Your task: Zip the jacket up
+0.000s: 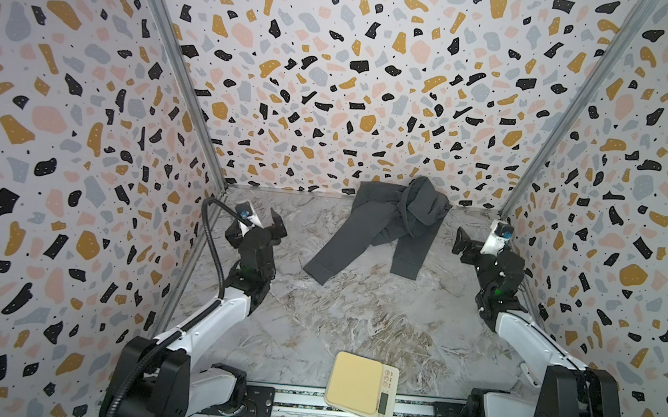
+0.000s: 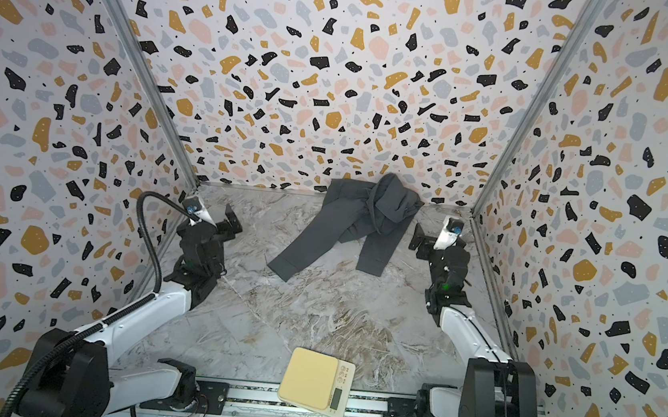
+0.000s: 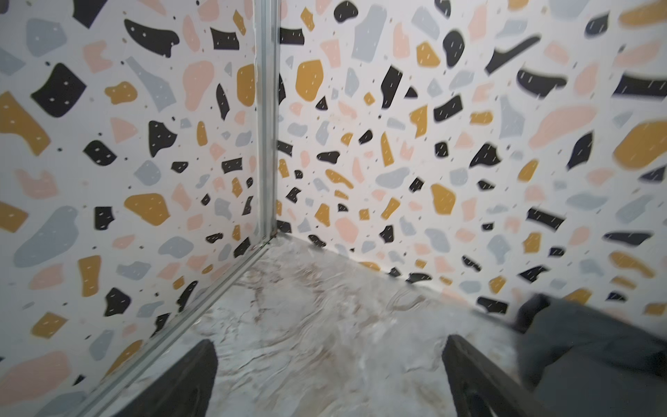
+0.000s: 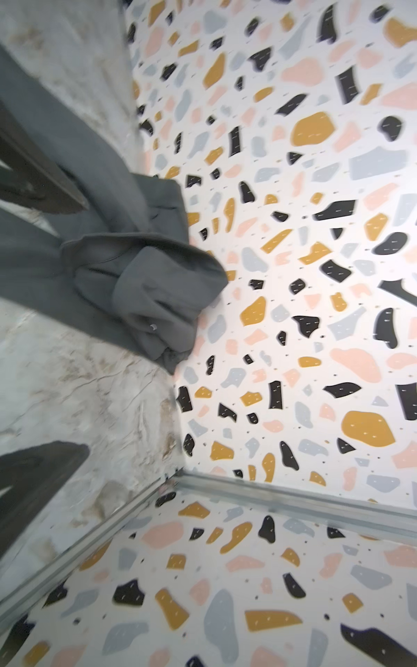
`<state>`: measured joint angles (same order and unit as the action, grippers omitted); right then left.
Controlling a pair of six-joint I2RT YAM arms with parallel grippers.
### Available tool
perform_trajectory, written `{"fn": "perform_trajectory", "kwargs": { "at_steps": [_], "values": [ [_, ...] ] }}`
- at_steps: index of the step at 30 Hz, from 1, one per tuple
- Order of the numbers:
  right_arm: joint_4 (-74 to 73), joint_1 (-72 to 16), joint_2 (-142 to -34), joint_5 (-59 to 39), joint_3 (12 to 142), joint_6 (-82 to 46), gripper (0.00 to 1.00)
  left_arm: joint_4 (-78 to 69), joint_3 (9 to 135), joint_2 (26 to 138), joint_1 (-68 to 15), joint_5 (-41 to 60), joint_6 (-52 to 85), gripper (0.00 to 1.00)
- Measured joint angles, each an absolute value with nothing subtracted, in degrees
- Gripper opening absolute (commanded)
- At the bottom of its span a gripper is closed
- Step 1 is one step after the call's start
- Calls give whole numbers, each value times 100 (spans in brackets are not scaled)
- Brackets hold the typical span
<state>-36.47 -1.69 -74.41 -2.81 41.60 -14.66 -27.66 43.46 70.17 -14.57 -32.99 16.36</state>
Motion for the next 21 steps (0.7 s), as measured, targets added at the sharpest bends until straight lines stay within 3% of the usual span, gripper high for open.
{"fn": "perform_trajectory", "kwargs": {
  "at_steps": [6,17,19,21],
  "values": [
    [-2703,-91,-9572,-1391,6628,-2171,99,-1494,6313,8473,-2217,-2571,2532,100],
    [-1170,-43,-13104,-2606,10112,-2569,100,-1527,7255,11502,-3159,-858,4823,100],
    [-878,-38,-13566,-2729,10586,-2554,92,-1444,7627,11931,-3197,-681,5131,100],
    [-687,-38,-13896,-2858,10890,-2502,78,-1413,8014,12289,-3212,-543,5398,100]
  ]
}}
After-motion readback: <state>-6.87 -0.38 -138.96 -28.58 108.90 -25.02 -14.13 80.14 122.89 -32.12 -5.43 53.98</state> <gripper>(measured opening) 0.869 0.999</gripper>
